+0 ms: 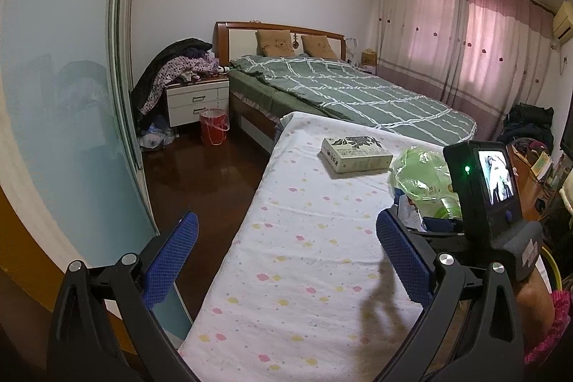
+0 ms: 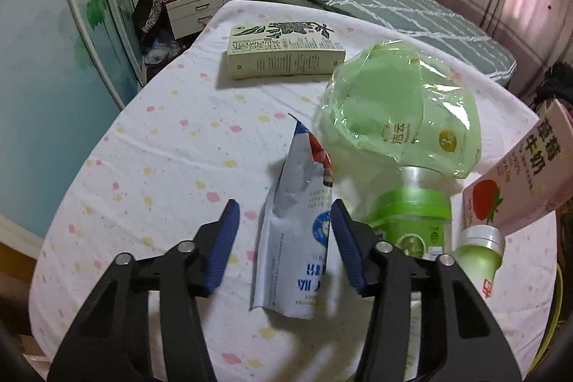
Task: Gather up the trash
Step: 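Grasp the white-blue wrapper with the right gripper and lift it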
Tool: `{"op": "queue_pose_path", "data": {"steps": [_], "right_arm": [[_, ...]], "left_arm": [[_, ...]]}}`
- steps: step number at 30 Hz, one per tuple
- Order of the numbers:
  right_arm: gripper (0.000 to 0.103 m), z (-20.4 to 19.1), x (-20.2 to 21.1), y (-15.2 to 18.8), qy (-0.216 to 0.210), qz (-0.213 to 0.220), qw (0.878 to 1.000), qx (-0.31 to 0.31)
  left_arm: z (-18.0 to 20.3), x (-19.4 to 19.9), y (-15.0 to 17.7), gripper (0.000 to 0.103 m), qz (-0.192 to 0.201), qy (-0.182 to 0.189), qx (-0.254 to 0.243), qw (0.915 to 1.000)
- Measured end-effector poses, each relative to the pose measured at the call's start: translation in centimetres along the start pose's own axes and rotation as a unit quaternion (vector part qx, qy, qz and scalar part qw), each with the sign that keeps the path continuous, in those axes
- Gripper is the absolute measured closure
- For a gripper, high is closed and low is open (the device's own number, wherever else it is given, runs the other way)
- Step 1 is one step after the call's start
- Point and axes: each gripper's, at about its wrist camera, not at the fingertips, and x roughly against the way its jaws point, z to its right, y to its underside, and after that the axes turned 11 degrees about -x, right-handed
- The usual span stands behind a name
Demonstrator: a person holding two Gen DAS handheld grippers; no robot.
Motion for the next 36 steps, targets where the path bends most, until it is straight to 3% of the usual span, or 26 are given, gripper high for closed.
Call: {"op": "queue_pose_path", "data": {"steps": [1, 3, 6, 15, 20, 29, 36], "right_arm": [[0.065, 0.0, 0.1, 0.2, 0.003, 0.003, 1.0, 0.002], [0.088, 0.1, 0.3, 0.4, 0.002, 0.006, 1.0, 0.002], [0.096, 0.6, 0.4, 0.7, -0.012, 0.002, 1.0, -0.004], [0.097, 1.8, 5.7, 1.3, -0.077, 0.053, 0.995, -0.025], [0.097, 4.2, 9.3, 2.0, -0.09, 0.082, 0.991, -0.046], [0.096, 13.6, 13.8, 5.0, -0.033, 0.135, 0.982, -0.128], [0.096, 23.8, 14.7, 8.1, 0.05, 0.15, 0.96, -0.229]], "left_arm": [[0.0, -0.1, 0.0, 0.005, -0.001, 0.002, 0.001, 1.0], [0.1, -0.2, 0.1, 0.005, -0.002, 0.003, 0.002, 1.0], [0.1, -0.2, 0.2, 0.005, -0.004, 0.003, 0.002, 1.0], [0.8, -0.1, 0.2, 0.005, -0.004, 0.007, -0.004, 1.0], [2.3, 0.1, 0.1, 0.005, -0.004, 0.018, -0.014, 0.9997], [7.6, -0.5, 0.5, 0.005, -0.015, 0.071, -0.05, 0.9961], [13.0, -1.5, 1.1, 0.005, -0.027, 0.115, -0.08, 0.9898]]}}
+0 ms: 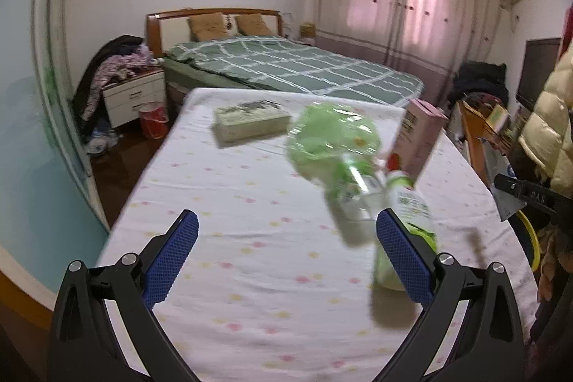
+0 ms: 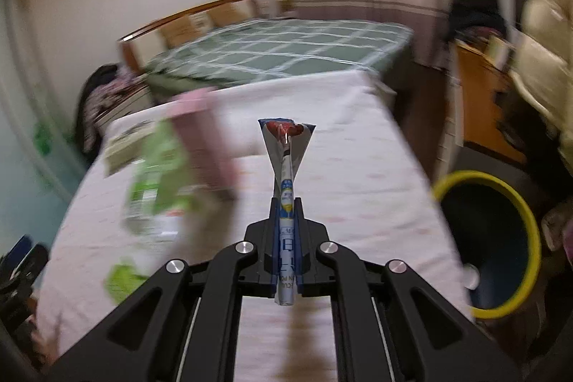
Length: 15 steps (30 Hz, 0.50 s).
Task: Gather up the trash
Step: 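Grasp the white-blue wrapper with the right gripper and lift it, then carry the wrapper into the bin and open the right gripper while the left gripper grasps the green bottle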
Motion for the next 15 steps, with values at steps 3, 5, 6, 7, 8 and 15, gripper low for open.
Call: {"op": "queue_pose_path", "data": {"steps": [3, 5, 6, 7, 8, 15], "right_arm": [[0.096, 4.2, -0.3, -0.6, 0.044, 0.014, 0.998, -0.038], [0.096, 6.8, -0.6, -1.0, 0.07, 0.021, 0.995, -0.061], [0.096, 8.2, -0.8, -1.3, 0.086, 0.025, 0.993, -0.073], [0.096, 9.6, -1.0, -1.4, 0.101, 0.026, 0.991, -0.084], [0.096, 10.8, -1.2, -1.6, 0.11, 0.025, 0.989, -0.095], [0.094, 16.3, -2.8, -1.6, 0.141, 0.01, 0.98, -0.141]], "left_arm": [[2.2, -1.3, 0.0, 0.005, -0.012, 0.017, -0.017, 0.9996], [3.5, -2.2, 0.1, 0.005, -0.023, 0.027, -0.028, 0.999], [4.4, -2.8, 0.2, 0.005, -0.031, 0.034, -0.034, 0.9984], [4.8, -3.2, 0.3, 0.005, -0.035, 0.037, -0.037, 0.998], [5.4, -3.7, 0.3, 0.005, -0.041, 0.041, -0.042, 0.9974], [8.4, -5.6, 0.1, 0.005, -0.056, 0.063, -0.068, 0.9942]]}}
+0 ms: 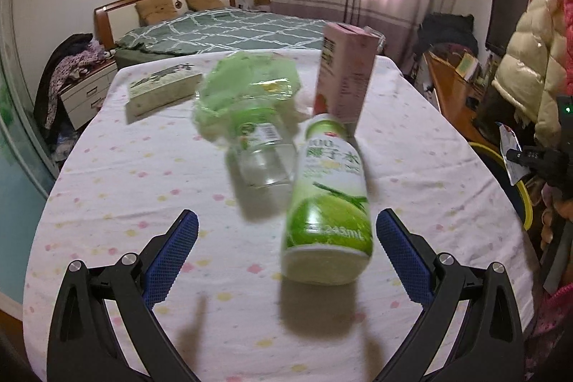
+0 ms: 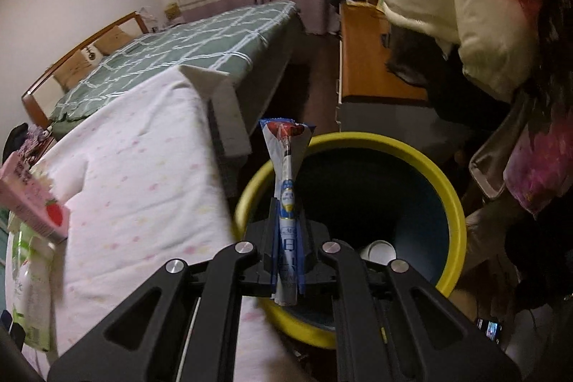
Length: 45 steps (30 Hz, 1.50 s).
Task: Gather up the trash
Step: 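Carry the wrapper into the bin and open the right gripper while the left gripper grasps the green bottle, then carry the green coconut-water bottle with the left gripper into the bin and release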
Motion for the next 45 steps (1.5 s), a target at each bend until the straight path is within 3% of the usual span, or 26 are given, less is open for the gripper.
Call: {"op": "queue_pose_path", "data": {"steps": [10, 19, 21, 23, 27, 30, 35, 40, 45], "right_arm": [[0.091, 1.4, -1.8, -0.2, 0.011, -0.013, 1.0, -0.023], [0.03, 1.9, -1.1, -0.2, 0.029, 0.007, 0.998, -0.048], [0.014, 1.6, -0.9, -0.2, 0.036, 0.015, 0.998, -0.041], [0.007, 1.0, -0.5, 0.0, 0.04, 0.026, 0.999, -0.024], [0.007, -0.1, 0.4, 0.4, 0.056, 0.053, 0.997, 0.002], [0.007, -0.8, 0.6, 0.8, 0.05, 0.048, 0.997, 0.018], [0.007, -1.5, 0.9, 1.4, 0.024, 0.036, 0.998, 0.038], [0.007, -0.5, 1.3, 1.2, -0.013, 0.042, 0.999, 0.0], [0.007, 0.8, 0.6, 0.8, 0.008, 0.03, 0.999, -0.036]], "left_arm": [[1.4, -1.4, -0.3, 0.005, -0.021, -0.002, -0.02, 0.9996], [1.6, -2.1, -0.3, 0.006, -0.025, 0.002, -0.021, 0.9995], [1.6, -2.2, -0.3, 0.012, -0.026, 0.002, -0.021, 0.9994], [1.4, -2.4, -0.2, 0.02, -0.03, 0.005, -0.017, 0.9994], [0.8, -2.8, -0.2, 0.033, -0.037, 0.021, -0.006, 0.9991], [0.8, -3.0, -0.1, 0.044, -0.04, 0.028, -0.007, 0.9988], [0.9, -2.6, -0.1, 0.046, -0.038, 0.024, -0.012, 0.9989], [0.7, -1.2, -0.7, 0.047, -0.024, 0.02, -0.021, 0.9993], [0.7, 0.6, -1.8, 0.049, -0.005, 0.018, -0.037, 0.9991]]}}
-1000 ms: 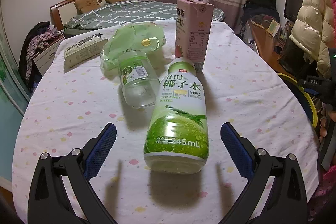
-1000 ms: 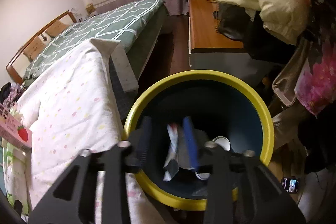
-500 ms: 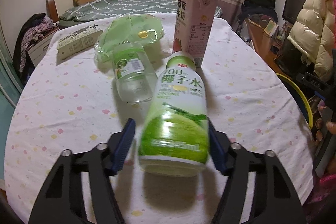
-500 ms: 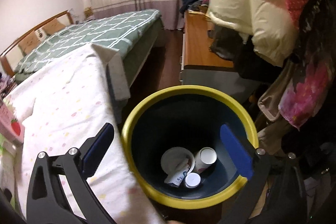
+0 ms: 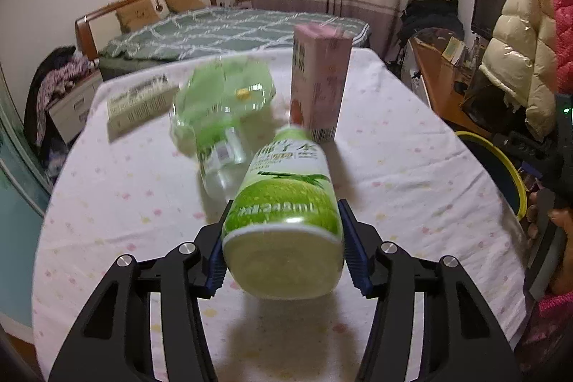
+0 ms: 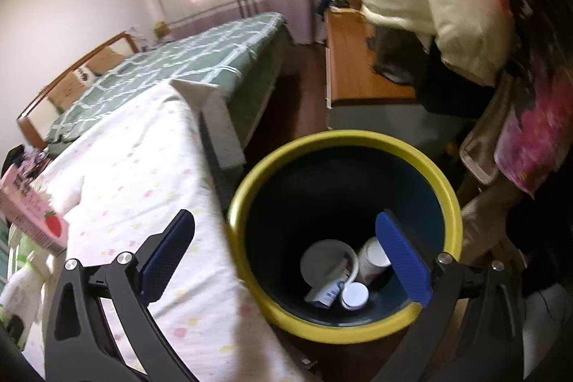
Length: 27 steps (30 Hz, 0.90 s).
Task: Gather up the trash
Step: 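Carry the green coconut-water bottle with the left gripper into the bin and release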
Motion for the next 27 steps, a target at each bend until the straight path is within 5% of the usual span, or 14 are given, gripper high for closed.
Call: {"op": "queue_pose_path", "data": {"steps": [14, 27], "right_arm": [[0.007, -0.7, 0.4, 0.7, -0.028, -0.009, 0.999, 0.032], [0.007, 0.5, 0.7, 0.6, -0.035, -0.013, 0.999, 0.024]], "left_arm": [[0.1, 3.1, -3.7, 0.052, 0.046, -0.022, -0.03, 0.9983], [3.2, 3.5, -6.1, 0.052, 0.065, 0.005, -0.057, 0.9962]]}}
